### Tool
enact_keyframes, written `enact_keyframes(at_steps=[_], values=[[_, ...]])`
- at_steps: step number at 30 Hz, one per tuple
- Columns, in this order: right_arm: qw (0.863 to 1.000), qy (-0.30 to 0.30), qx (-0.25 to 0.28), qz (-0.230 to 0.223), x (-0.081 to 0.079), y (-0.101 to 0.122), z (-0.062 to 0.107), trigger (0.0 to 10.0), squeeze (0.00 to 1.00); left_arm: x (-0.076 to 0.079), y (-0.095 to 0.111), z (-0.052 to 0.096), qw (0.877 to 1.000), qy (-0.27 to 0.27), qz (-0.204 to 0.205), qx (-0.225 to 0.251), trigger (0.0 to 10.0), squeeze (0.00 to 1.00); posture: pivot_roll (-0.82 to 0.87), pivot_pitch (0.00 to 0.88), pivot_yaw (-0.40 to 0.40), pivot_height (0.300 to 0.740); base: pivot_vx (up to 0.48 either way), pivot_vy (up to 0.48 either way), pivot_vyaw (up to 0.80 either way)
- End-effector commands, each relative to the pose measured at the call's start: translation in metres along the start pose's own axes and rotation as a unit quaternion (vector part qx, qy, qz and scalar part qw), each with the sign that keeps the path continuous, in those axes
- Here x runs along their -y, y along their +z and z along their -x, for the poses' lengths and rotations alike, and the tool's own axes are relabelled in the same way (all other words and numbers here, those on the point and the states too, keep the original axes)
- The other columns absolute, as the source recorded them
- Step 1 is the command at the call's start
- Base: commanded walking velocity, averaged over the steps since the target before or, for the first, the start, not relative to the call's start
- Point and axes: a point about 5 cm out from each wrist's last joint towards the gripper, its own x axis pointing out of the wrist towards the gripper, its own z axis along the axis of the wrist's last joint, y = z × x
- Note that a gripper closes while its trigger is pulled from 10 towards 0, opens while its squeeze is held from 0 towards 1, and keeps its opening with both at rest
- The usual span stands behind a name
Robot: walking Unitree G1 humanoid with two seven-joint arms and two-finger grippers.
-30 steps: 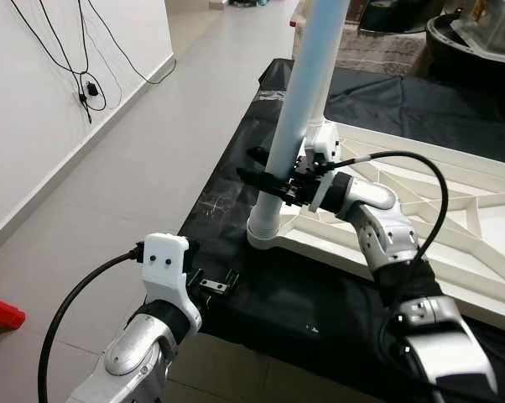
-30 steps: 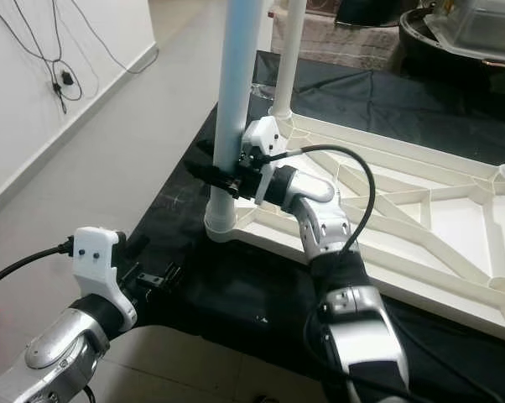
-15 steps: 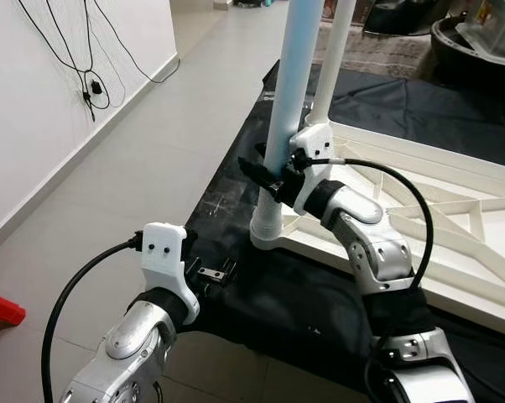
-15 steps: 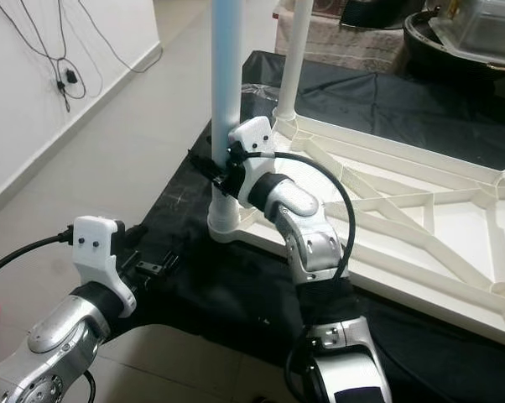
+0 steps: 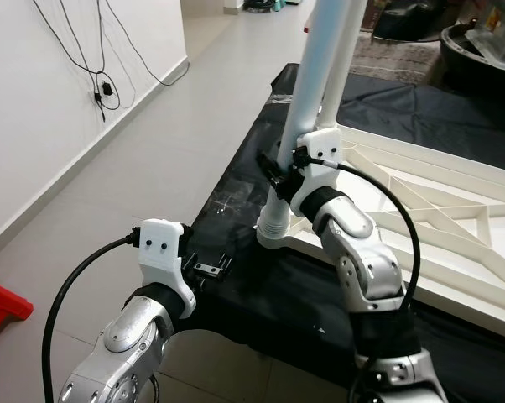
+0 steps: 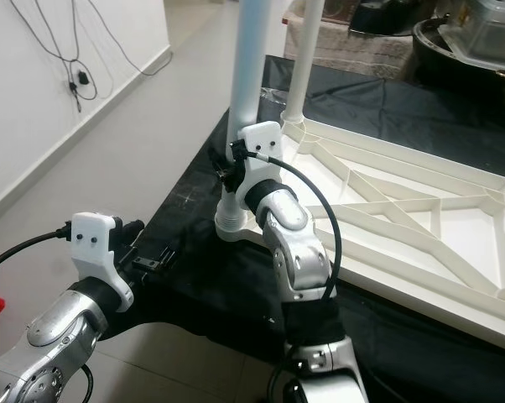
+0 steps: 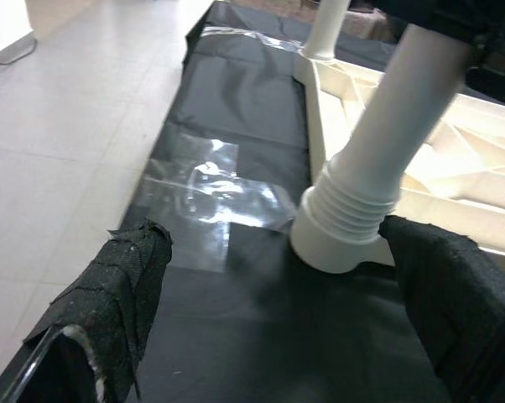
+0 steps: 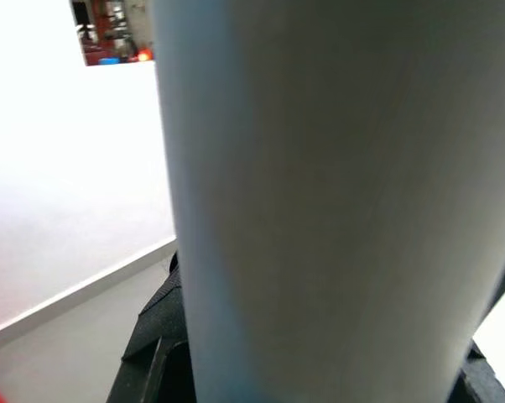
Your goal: Building children table
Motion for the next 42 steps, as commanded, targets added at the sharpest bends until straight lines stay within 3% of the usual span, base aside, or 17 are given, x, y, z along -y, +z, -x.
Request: enact_keyframes(at_steps=[1, 8, 10, 14, 15, 22, 23, 24, 26, 28, 31, 34, 36, 37, 38, 42], values=[[0.994, -0.053, -0.092, -0.001, 0.012, -0.04, 0.011, 10.0, 0.0, -0.002, -0.002, -0.001, 1.0, 0.0, -0.001, -0.002, 10.0, 0.0, 0.14, 0.17, -0.039, 0.74, 0.0, 0.0, 0.0], [0.99, -0.111, -0.087, 0.006, 0.002, -0.041, 0.018, 10.0, 0.0, -0.004, -0.001, -0.004, 1.0, 0.0, -0.004, 0.001, 10.0, 0.0, 0.14, 0.165, -0.038, 0.74, 0.0, 0.0, 0.0], [0.984, -0.155, -0.084, 0.022, 0.001, -0.041, 0.019, 10.0, 0.0, -0.003, -0.002, -0.004, 1.0, -0.001, -0.004, 0.001, 10.0, 0.0, 0.14, 0.161, -0.036, 0.74, 0.0, 0.0, 0.0], [0.978, -0.188, -0.084, 0.033, 0.001, -0.04, 0.019, 10.0, 0.0, -0.002, -0.003, -0.004, 1.0, -0.003, -0.003, 0.0, 10.0, 0.0, 0.14, 0.158, -0.038, 0.74, 0.0, 0.0, 0.0], [0.97, -0.222, -0.088, 0.036, 0.003, -0.041, 0.019, 10.0, 0.0, 0.0, -0.004, -0.004, 1.0, -0.005, -0.002, -0.001, 10.0, 0.0, 0.14, 0.156, -0.037, 0.74, 0.0, 0.0, 0.0], [0.953, -0.287, -0.091, 0.021, 0.007, -0.041, 0.023, 10.0, 0.0, 0.001, -0.005, -0.004, 1.0, -0.008, -0.001, -0.002, 10.0, 0.0, 0.15, 0.157, -0.038, 0.74, 0.0, 0.0, 0.0], [0.945, -0.313, -0.093, 0.016, 0.008, -0.042, 0.025, 10.0, 0.0, 0.0, -0.005, -0.004, 1.0, -0.008, -0.001, -0.002, 10.0, 0.0, 0.14, 0.157, -0.037, 0.74, 0.0, 0.0, 0.0], [0.945, -0.313, -0.093, 0.016, 0.008, -0.042, 0.025, 10.0, 0.0, 0.0, -0.005, -0.004, 1.0, -0.008, -0.001, -0.002, 10.0, 0.0, 0.14, 0.157, -0.037, 0.74, 0.0, 0.0, 0.0], [0.928, -0.357, -0.104, -0.007, 0.012, -0.044, 0.027, 10.0, 0.0, 0.0, -0.005, -0.005, 1.0, -0.008, -0.001, -0.001, 10.0, 0.0, 0.14, 0.154, -0.036, 0.74, 0.0, 0.0, 0.0], [0.928, -0.357, -0.104, -0.007, 0.012, -0.044, 0.027, 10.0, 0.0, 0.0, -0.005, -0.005, 1.0, -0.008, -0.001, -0.001, 10.0, 0.0, 0.14, 0.154, -0.036, 0.74, 0.0, 0.0, 0.0], [0.891, -0.434, -0.128, -0.046, 0.023, -0.047, 0.028, 10.0, 0.0, 0.0, -0.005, -0.005, 1.0, -0.009, -0.001, -0.001, 10.0, 0.0, 0.15, 0.154, -0.035, 0.74, 0.0, 0.0, 0.0], [0.88, -0.453, -0.133, -0.048, 0.025, -0.047, 0.028, 10.0, 0.0, 0.0, -0.005, -0.005, 1.0, -0.01, -0.001, -0.001, 10.0, 0.0, 0.15, 0.154, -0.037, 0.74, 0.0, 0.0, 0.0], [0.86, -0.491, -0.129, -0.054, 0.03, -0.043, 0.028, 10.0, 0.0, 0.0, -0.005, -0.005, 1.0, -0.009, -0.002, -0.001, 10.0, 0.0, 0.15, 0.155, -0.034, 0.74, 0.0, 0.0, 0.0], [0.86, -0.491, -0.129, -0.054, 0.03, -0.043, 0.028, 10.0, 0.0, 0.0, -0.005, -0.005, 1.0, -0.009, -0.002, -0.001, 10.0, 0.0, 0.15, 0.155, -0.034, 0.74, 0.0, 0.0, 0.0], [0.847, -0.512, -0.128, -0.065, 0.03, -0.043, 0.028, 10.0, 0.0, -0.001, -0.005, -0.005, 1.0, -0.009, -0.003, -0.001, 10.0, 0.0, 0.15, 0.154, -0.035, 0.74, 0.0, 0.0, 0.0], [0.839, -0.524, -0.131, -0.071, 0.03, -0.044, 0.029, 10.0, 0.0, -0.001, -0.005, -0.005, 1.0, -0.008, -0.004, 0.0, 10.0, 0.0, 0.15, 0.154, -0.034, 0.74, 0.0, 0.0, 0.0]])
